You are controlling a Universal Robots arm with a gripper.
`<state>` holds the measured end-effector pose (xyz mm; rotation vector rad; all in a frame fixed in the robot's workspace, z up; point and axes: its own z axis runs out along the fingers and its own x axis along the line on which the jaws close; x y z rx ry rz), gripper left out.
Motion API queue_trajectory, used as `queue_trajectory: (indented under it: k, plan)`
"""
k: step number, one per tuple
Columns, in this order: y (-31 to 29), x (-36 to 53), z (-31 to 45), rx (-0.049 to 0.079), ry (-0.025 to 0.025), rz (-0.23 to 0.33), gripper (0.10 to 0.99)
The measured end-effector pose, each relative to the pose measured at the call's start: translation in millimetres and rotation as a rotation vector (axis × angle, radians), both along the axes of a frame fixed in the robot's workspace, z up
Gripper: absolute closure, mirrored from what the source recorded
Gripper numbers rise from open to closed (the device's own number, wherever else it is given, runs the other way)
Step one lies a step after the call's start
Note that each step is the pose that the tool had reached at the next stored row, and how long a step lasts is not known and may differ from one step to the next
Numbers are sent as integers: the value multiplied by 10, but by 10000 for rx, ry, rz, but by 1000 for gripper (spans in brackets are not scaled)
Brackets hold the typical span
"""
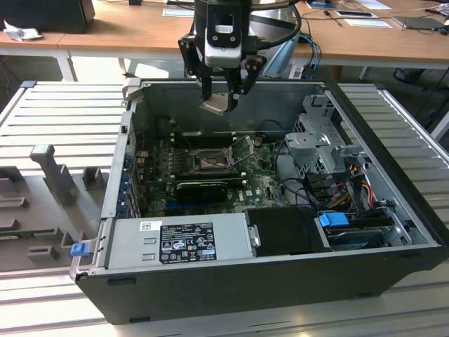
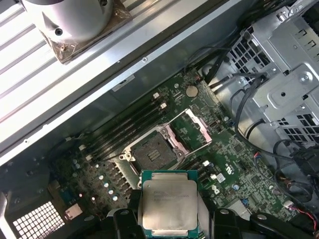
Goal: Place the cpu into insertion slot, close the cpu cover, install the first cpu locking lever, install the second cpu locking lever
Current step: 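Place the cpu into insertion slot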
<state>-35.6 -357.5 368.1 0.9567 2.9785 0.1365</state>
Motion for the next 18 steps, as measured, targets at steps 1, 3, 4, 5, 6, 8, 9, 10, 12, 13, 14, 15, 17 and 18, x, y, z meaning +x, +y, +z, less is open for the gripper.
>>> queue_trajectory:
  k: [1,3,4,5,6,8,9,10,12,13,14,15,17,18]
  plan:
    - [0,0,-1,0,0,-42,557]
    - [0,0,-2,0,0,-111,557]
    - [0,0,-3,0,0,-132,557]
    - [0,0,-3,-1,0,-176,557]
    - [0,0,-4,0,1,-214,557]
    - [0,0,-4,0,0,-261,557]
    - [0,0,-5,0,0,-303,557]
    - [0,0,-5,0,0,-326,557]
    - [0,-1,-5,0,0,-388,557]
    - [0,-1,-6,0,0,-411,557]
    - [0,0,-6,0,0,-440,557]
    - [0,-1,-6,0,0,-468,557]
    - [0,0,-6,0,0,-524,557]
    - [0,-1,-6,0,0,-548,557]
